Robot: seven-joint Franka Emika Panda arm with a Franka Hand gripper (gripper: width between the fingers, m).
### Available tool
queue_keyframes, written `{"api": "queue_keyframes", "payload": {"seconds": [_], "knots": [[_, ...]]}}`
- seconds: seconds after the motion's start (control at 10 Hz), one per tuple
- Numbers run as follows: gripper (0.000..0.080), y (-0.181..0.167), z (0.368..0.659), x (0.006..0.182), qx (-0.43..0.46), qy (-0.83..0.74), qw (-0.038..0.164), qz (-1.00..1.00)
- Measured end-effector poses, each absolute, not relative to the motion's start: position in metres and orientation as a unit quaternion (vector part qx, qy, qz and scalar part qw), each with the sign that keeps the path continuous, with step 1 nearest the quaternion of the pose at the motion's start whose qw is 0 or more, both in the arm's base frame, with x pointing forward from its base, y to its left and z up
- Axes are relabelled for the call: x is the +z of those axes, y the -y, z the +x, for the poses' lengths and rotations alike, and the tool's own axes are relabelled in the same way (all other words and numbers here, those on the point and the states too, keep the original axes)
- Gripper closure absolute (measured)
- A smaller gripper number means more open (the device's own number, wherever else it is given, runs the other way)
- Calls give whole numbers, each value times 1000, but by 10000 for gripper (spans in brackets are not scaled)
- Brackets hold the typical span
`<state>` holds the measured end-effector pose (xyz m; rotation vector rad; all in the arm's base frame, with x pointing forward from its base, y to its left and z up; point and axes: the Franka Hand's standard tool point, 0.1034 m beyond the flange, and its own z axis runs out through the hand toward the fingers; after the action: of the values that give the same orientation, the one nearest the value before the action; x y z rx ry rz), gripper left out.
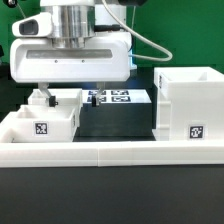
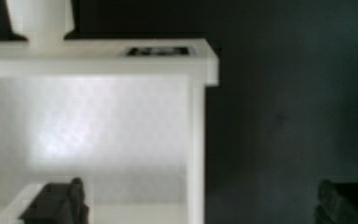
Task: Assemble drawer
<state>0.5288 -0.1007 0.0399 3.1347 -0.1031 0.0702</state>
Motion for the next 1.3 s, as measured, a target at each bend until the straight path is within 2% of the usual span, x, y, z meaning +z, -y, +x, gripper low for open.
{"api": "queue_keyframes", "payload": {"seconds": [0.5, 0.8, 1.0, 1.1, 1.2, 1.3], "knots": [[150, 101, 517, 11, 15, 30, 11, 999], [150, 99, 516, 8, 15, 29, 13, 999], [180, 98, 516, 8, 15, 28, 13, 999], [360, 98, 516, 8, 15, 28, 13, 999], [360, 98, 516, 8, 15, 28, 13, 999], [542, 98, 516, 8, 15, 28, 13, 999]]}}
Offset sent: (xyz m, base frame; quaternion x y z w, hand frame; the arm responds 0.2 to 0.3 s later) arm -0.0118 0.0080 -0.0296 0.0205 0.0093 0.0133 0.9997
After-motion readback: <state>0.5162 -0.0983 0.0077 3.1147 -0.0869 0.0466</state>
